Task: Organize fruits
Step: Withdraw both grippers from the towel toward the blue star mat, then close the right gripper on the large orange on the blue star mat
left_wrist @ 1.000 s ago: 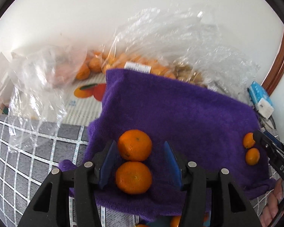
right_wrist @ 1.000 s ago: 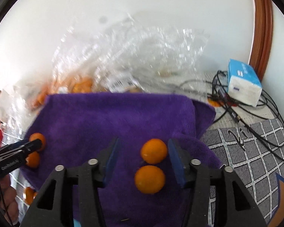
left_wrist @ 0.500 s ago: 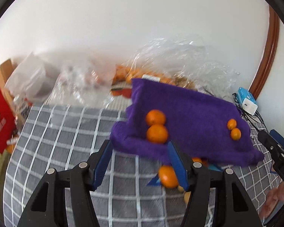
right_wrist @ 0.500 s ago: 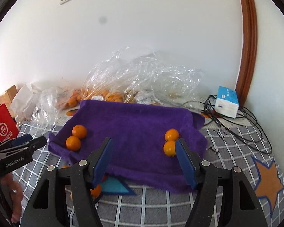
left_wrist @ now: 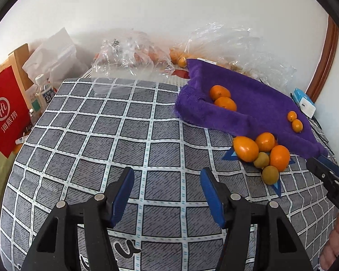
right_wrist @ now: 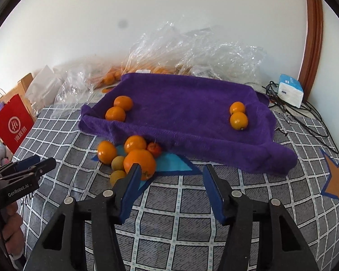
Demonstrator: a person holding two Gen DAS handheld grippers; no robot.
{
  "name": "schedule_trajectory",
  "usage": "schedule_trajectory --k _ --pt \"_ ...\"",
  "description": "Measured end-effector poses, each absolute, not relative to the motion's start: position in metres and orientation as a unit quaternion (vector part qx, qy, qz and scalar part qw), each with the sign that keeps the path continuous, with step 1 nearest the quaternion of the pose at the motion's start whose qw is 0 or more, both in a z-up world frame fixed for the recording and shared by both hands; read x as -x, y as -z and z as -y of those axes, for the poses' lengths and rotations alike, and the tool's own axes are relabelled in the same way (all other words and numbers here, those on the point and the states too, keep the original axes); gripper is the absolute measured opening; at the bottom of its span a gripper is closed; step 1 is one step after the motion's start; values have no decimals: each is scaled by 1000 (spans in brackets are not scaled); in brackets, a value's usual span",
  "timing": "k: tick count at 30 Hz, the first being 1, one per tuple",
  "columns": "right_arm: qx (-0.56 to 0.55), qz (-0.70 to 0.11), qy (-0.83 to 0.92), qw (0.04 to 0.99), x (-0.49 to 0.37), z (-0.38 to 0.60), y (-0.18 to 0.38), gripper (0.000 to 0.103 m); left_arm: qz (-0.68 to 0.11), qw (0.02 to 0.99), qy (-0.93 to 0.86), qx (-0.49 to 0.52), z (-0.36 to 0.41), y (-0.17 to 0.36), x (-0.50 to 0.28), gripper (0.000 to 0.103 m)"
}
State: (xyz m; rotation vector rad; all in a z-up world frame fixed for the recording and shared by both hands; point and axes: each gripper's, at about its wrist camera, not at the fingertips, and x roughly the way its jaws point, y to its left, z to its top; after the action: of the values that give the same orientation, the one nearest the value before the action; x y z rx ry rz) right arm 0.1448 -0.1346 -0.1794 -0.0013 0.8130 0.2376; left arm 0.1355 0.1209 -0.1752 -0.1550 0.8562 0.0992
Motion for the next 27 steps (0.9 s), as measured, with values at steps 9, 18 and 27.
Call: schedule_trajectory --k 9,18,27 --pt "5 -418 -120 901 -152 123 196 45 -417 900 -51 119 -141 195 -140 58" --pt "-23 -427 -162 889 -174 107 200 45 -408 906 -39 109 -132 194 -135 58" --pt "-47 -442 -185 876 -190 105 217 46 -404 905 -41 129 -139 196 -136 59"
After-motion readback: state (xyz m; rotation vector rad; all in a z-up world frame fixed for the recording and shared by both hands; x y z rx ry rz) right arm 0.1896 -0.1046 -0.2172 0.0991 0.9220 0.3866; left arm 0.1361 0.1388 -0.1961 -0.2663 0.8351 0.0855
